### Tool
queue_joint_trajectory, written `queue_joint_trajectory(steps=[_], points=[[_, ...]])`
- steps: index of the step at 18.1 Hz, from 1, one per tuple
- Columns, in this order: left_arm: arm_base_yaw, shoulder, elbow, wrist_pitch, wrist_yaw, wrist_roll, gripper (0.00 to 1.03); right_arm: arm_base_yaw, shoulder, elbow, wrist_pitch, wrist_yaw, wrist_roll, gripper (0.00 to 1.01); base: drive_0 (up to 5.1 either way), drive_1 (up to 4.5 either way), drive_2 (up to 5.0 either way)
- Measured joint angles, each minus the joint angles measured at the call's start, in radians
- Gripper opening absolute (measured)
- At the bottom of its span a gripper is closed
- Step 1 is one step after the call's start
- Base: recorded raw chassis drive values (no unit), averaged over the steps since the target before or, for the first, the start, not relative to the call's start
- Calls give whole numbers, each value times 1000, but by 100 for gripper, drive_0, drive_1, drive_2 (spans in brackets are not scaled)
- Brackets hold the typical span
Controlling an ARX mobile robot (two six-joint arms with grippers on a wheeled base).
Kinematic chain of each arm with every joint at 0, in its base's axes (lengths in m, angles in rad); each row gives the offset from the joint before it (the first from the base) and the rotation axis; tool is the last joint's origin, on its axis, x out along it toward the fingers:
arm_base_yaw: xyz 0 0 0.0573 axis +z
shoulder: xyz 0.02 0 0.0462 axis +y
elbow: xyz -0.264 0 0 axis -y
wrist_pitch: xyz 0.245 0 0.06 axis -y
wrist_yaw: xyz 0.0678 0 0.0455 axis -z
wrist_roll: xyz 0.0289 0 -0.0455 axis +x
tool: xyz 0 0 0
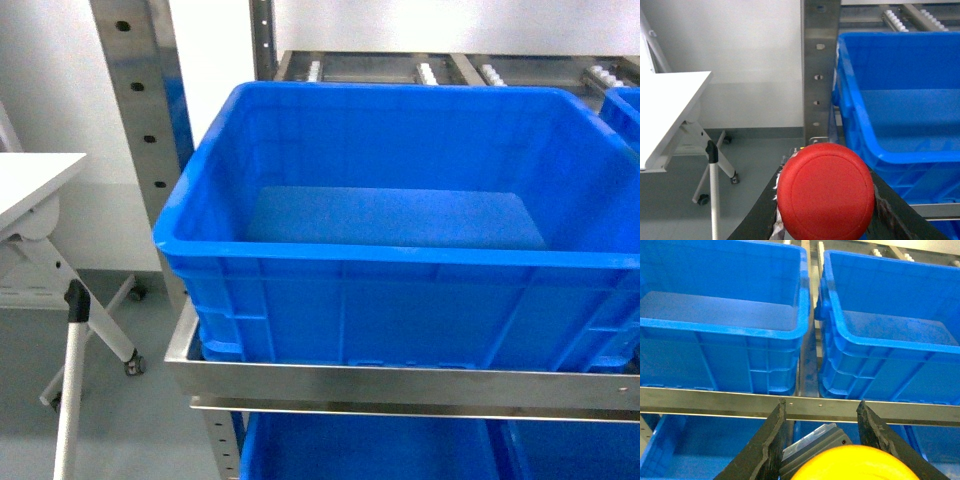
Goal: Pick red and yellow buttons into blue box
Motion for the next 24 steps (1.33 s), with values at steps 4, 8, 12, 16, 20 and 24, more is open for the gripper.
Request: queue_joint_trajectory(steps=[4, 8, 12, 16, 20, 24], points=[[0, 1, 0, -1, 0, 0, 31, 0, 0, 0, 0, 0, 0, 38, 518, -223, -223], [-1, 1, 0, 1, 0, 0, 31, 0, 0, 0, 0, 0, 0, 38, 515, -226, -226], [-1, 0, 0, 0, 0, 0, 31, 0, 0, 0, 0, 0, 0, 38, 501, -240, -240], [-1, 0, 0, 1, 0, 0, 31, 0, 0, 0, 0, 0, 0, 38, 500, -241, -241], [-1, 0, 0, -1, 0, 0, 31, 0, 1, 0, 0, 0, 0, 38, 502, -239, -239], [-1, 0, 0, 1, 1, 0, 31, 0, 0, 0, 0, 0, 0, 38, 509, -231, -231]])
